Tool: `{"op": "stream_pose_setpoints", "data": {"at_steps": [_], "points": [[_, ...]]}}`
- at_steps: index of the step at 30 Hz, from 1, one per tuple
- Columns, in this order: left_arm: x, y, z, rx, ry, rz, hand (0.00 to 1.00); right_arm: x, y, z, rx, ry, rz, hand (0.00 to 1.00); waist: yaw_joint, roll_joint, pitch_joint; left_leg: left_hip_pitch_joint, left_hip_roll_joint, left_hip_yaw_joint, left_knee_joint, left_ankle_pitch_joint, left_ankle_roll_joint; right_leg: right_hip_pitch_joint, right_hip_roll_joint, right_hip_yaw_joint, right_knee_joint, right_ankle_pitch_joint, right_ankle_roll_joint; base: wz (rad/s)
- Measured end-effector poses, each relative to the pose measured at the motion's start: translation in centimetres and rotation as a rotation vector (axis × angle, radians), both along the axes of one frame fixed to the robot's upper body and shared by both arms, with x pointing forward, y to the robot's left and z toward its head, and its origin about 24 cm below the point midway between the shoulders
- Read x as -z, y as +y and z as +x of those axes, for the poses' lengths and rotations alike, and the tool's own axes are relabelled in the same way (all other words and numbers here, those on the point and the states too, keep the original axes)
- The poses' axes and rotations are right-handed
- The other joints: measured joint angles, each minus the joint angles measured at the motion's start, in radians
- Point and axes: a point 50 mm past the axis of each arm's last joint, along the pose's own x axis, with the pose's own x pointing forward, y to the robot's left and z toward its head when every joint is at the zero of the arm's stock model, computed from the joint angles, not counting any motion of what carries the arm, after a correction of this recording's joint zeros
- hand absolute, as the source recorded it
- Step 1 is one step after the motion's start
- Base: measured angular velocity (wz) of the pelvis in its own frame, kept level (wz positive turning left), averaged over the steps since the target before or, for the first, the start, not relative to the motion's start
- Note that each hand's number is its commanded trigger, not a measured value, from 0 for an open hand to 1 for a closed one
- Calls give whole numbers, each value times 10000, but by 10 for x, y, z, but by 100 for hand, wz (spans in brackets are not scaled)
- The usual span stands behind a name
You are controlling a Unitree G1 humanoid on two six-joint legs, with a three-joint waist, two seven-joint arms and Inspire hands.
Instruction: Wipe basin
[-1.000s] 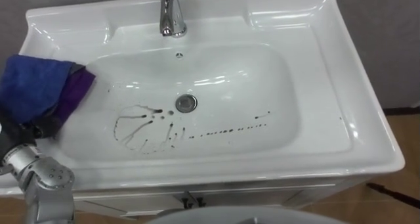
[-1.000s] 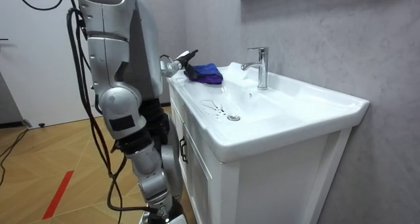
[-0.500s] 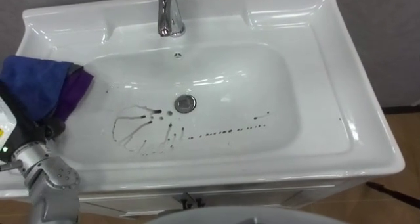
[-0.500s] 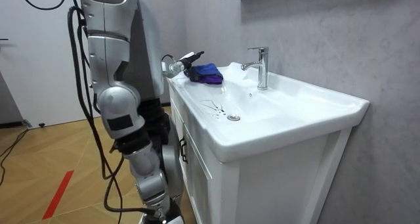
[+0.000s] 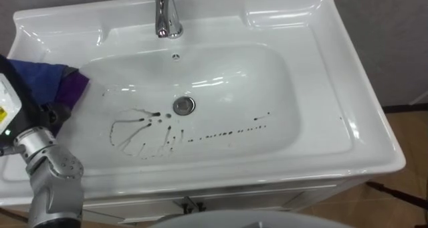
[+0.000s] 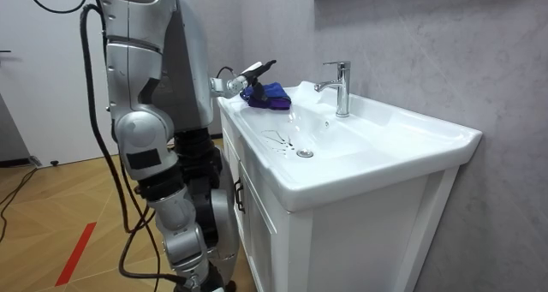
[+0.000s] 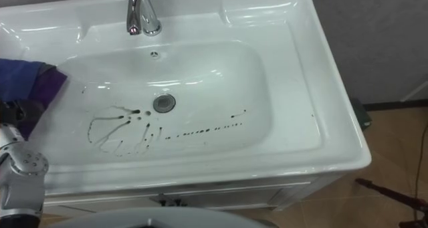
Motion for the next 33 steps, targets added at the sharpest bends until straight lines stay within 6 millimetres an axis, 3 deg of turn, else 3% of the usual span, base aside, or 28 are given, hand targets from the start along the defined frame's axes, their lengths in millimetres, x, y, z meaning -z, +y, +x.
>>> {"op": "stream_pose_setpoints", "data": {"at_steps": [8,13,19,28,33], "points": [[-7,9,3,-405,147,584,0,0,-1,-2,66,182,-184,0,223,-73,-12,-49,27,88,67,-1,0,-118,38,253,73,4,-10,-4],[-15,22,2,-925,147,887,0,0,-1,-6,127,392,-195,0,313,-300,-21,-149,111,169,122,-2,-1,-186,44,271,122,11,-25,-3],[-9,25,-2,-1151,616,730,0,-1,-2,-7,168,565,-240,0,332,-441,-10,-195,128,195,165,-14,8,-194,56,271,124,18,-37,0],[6,22,-5,-945,1614,288,0,-2,-2,3,59,89,-253,0,307,-174,-32,-351,133,181,503,-74,53,-182,50,252,144,31,-52,0],[9,20,-6,-784,1880,160,0,-2,-2,4,50,65,-250,0,310,-140,-32,-389,134,186,503,-74,53,-212,50,253,139,31,-53,0]]}}
